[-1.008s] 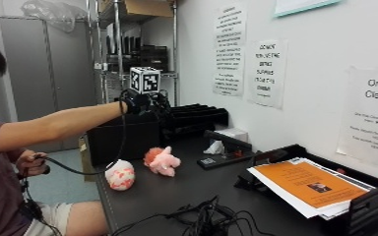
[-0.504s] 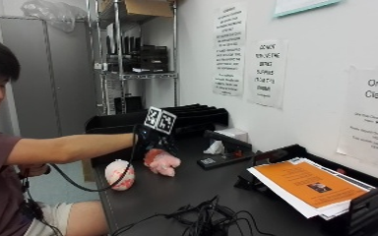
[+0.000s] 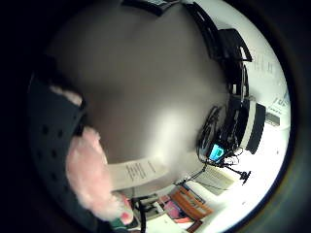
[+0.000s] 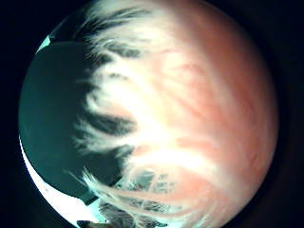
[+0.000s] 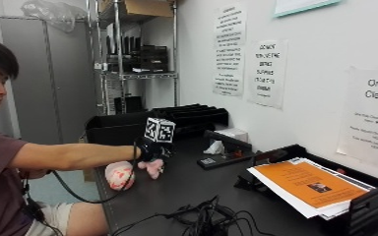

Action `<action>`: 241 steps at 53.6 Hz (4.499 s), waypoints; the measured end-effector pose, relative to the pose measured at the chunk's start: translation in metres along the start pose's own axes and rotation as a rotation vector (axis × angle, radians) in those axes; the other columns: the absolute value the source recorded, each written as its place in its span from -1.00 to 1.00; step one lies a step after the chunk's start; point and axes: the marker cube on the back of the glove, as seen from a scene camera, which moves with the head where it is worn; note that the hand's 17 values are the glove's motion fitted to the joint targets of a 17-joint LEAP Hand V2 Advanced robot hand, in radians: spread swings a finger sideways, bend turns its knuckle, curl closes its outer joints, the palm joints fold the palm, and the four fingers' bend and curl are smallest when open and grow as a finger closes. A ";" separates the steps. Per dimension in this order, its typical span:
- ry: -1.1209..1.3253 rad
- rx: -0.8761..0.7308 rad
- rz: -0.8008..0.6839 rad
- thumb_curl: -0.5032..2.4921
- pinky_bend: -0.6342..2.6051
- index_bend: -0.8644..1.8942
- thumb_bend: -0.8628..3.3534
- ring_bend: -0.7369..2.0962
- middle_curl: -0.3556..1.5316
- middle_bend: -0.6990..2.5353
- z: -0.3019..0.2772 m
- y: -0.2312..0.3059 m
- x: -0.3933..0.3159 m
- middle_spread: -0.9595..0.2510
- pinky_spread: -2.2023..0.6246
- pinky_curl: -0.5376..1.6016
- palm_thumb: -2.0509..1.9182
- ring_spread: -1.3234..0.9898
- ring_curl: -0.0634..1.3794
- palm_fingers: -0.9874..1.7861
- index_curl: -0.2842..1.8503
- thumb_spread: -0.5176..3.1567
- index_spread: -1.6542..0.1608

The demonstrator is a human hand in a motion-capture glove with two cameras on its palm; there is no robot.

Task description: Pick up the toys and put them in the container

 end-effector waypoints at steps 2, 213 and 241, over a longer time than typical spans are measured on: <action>-0.017 0.006 0.002 -0.27 0.00 -0.27 -0.52 0.35 0.07 -0.02 -0.014 0.005 0.002 0.11 0.38 -0.17 0.34 -0.16 -0.09 0.44 -0.55 -0.20 0.52; 0.001 0.216 -0.643 0.02 0.14 0.09 -0.58 0.49 0.33 0.13 -0.232 0.106 -0.335 0.15 0.31 0.05 0.37 -0.22 0.16 0.20 0.06 -0.48 0.35; -0.078 0.100 -0.426 -0.26 0.14 -0.37 -0.61 -0.22 -0.14 -0.52 -0.213 0.103 -0.298 0.67 0.59 -0.05 0.08 0.16 -0.33 -0.64 -0.36 -0.11 0.61</action>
